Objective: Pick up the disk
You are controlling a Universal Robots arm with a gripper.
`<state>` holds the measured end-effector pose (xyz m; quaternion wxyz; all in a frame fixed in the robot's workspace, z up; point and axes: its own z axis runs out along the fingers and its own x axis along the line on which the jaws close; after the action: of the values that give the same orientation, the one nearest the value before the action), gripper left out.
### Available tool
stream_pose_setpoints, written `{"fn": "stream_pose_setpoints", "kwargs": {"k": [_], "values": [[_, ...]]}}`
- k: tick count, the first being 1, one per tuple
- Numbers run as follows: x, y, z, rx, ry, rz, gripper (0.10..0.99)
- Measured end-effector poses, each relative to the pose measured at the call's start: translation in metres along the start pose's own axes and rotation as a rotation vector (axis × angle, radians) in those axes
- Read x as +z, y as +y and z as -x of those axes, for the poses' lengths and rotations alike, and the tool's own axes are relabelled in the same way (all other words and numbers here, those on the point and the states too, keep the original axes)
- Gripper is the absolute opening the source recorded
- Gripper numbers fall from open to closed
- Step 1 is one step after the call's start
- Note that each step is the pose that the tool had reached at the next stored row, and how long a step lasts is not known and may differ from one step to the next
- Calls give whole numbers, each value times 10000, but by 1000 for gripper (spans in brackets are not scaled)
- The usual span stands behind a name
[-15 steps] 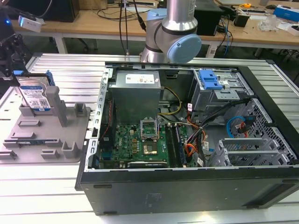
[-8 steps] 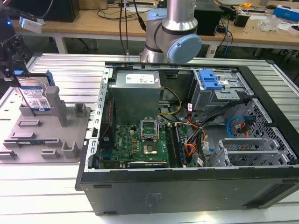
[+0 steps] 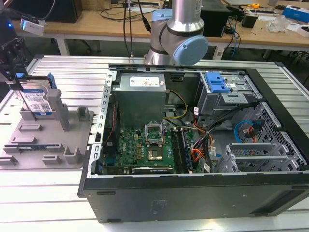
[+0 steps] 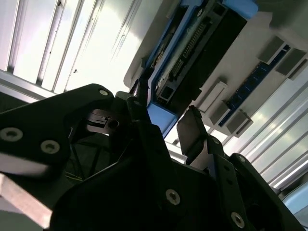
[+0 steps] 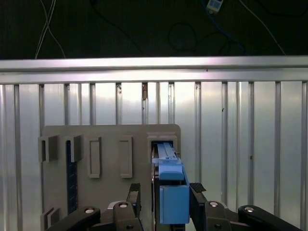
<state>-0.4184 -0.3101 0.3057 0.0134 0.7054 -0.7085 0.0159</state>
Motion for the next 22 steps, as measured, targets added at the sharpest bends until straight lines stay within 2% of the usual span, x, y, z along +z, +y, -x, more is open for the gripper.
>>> {"fn": "stream_pose_setpoints", "kwargs": {"k": [10,18,19,21,22], "values": [[61,13,44,-16,-1,-2,514],[72,34,49,-21,0,0,514],[72,34,49,-21,0,1,498],[74,34,49,-21,1,0,369],[75,34,49,-21,0,0,369]]}}
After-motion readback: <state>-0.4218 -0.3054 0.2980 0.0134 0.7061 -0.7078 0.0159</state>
